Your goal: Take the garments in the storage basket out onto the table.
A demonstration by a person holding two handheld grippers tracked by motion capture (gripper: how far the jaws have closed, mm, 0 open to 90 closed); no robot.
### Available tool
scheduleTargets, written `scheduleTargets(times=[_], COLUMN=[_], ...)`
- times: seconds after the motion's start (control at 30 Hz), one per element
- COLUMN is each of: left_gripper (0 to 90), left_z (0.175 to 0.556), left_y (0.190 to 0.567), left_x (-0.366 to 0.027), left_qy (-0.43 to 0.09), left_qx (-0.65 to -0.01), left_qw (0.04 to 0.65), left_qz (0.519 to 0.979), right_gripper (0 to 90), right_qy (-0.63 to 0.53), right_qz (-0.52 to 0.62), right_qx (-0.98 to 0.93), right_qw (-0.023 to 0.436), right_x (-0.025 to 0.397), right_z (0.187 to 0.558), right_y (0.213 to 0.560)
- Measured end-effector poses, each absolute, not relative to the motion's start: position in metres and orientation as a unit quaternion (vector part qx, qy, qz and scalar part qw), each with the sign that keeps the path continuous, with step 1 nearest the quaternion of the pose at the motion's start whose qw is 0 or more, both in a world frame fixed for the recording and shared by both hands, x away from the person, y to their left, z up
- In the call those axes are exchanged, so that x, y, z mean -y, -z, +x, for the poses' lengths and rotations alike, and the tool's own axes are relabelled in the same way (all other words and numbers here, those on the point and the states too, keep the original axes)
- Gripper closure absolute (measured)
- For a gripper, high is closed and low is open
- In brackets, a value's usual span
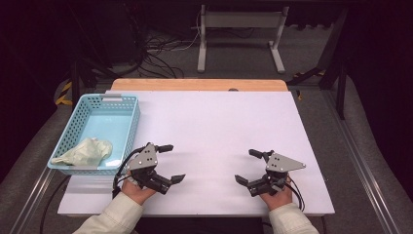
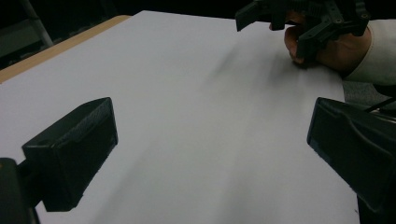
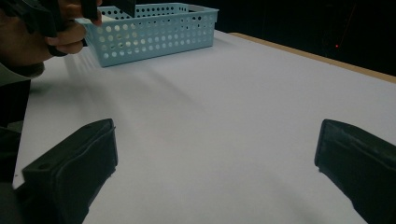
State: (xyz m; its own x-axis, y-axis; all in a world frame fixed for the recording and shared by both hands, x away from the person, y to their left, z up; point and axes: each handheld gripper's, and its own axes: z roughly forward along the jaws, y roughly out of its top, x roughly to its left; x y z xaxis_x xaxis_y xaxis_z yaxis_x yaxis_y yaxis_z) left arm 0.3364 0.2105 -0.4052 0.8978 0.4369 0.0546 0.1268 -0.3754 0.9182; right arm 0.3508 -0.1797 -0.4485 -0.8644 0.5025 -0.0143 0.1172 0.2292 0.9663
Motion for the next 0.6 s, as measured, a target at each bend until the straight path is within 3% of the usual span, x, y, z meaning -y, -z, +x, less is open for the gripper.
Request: scheduleTargets(times=[0.6], left_gripper=[3.8], left_z=[0.344], left_y=[0.382], left_x=[-0.216], left_qy=[-0.127], left_qx=[-0.151], left_qw=[0.525], left_qz=[0.828], right_gripper=[0.1], right_qy=[-0.586], right_qz=[0.205], right_qx=[-0.767], right_qw=[0.162], right_x=[0.179], right_z=[0.351], right_y=[0.449])
